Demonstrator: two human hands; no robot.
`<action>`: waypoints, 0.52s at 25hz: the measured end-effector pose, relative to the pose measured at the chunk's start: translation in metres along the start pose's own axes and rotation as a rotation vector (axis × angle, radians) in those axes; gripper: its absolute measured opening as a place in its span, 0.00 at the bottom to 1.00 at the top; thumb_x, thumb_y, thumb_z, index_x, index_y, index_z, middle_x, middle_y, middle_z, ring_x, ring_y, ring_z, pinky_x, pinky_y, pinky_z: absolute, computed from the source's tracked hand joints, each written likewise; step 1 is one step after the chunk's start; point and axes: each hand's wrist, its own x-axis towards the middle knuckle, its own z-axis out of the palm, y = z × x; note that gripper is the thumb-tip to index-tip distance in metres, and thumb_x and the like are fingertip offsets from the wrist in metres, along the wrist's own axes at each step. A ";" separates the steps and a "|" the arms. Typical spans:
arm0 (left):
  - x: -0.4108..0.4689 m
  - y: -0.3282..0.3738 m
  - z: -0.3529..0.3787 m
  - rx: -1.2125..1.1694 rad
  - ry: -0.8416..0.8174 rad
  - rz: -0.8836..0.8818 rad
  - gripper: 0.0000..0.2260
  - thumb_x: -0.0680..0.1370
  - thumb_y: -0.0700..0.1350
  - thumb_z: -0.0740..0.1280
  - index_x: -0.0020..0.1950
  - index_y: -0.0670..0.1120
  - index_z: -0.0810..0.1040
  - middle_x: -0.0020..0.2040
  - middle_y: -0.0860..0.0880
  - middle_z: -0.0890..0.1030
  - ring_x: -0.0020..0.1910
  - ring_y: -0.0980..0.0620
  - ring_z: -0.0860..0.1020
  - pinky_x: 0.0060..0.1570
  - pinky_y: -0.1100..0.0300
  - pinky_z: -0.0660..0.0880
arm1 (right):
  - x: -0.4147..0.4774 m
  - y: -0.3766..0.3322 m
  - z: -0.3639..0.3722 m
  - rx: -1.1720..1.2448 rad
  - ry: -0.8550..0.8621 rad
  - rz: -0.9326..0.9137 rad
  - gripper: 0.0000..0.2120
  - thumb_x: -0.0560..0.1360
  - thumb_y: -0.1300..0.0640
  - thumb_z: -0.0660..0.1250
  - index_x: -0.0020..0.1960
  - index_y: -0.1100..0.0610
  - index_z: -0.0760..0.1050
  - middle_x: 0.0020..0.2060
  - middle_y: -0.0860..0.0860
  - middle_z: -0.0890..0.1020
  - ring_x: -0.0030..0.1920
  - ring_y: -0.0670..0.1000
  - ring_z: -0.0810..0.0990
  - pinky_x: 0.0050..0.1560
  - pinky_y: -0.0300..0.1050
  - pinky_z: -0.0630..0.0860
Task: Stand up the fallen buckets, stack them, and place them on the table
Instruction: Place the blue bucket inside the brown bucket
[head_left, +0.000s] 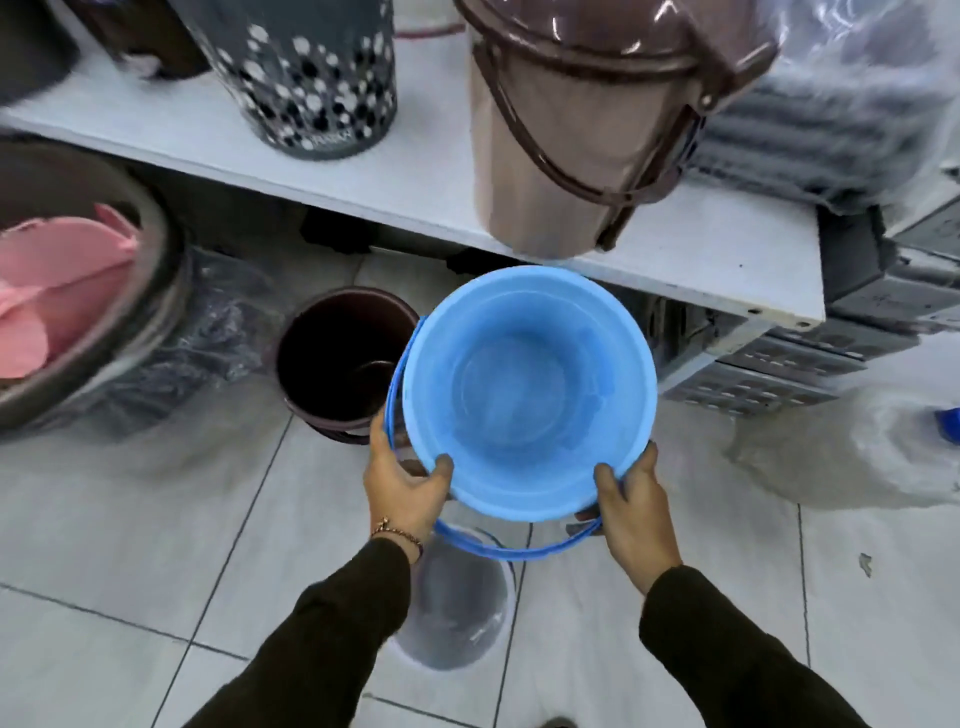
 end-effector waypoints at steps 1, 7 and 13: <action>0.004 0.007 -0.021 -0.029 0.037 0.006 0.37 0.70 0.34 0.73 0.74 0.53 0.63 0.52 0.57 0.79 0.37 0.56 0.84 0.40 0.43 0.83 | -0.007 -0.018 0.014 -0.004 -0.020 -0.020 0.15 0.81 0.57 0.58 0.65 0.47 0.60 0.47 0.53 0.79 0.36 0.53 0.84 0.32 0.40 0.81; 0.073 0.037 -0.141 -0.068 0.177 0.025 0.34 0.71 0.31 0.72 0.73 0.49 0.65 0.50 0.49 0.78 0.33 0.57 0.81 0.39 0.42 0.83 | 0.007 -0.108 0.134 -0.068 -0.110 -0.053 0.13 0.80 0.60 0.58 0.62 0.50 0.62 0.45 0.55 0.80 0.32 0.51 0.83 0.33 0.47 0.83; 0.170 0.007 -0.189 -0.112 0.136 -0.226 0.34 0.71 0.33 0.73 0.72 0.51 0.64 0.50 0.45 0.75 0.42 0.45 0.81 0.27 0.53 0.82 | 0.063 -0.109 0.243 -0.093 -0.084 0.089 0.13 0.79 0.59 0.61 0.60 0.48 0.63 0.44 0.56 0.80 0.36 0.57 0.84 0.33 0.50 0.83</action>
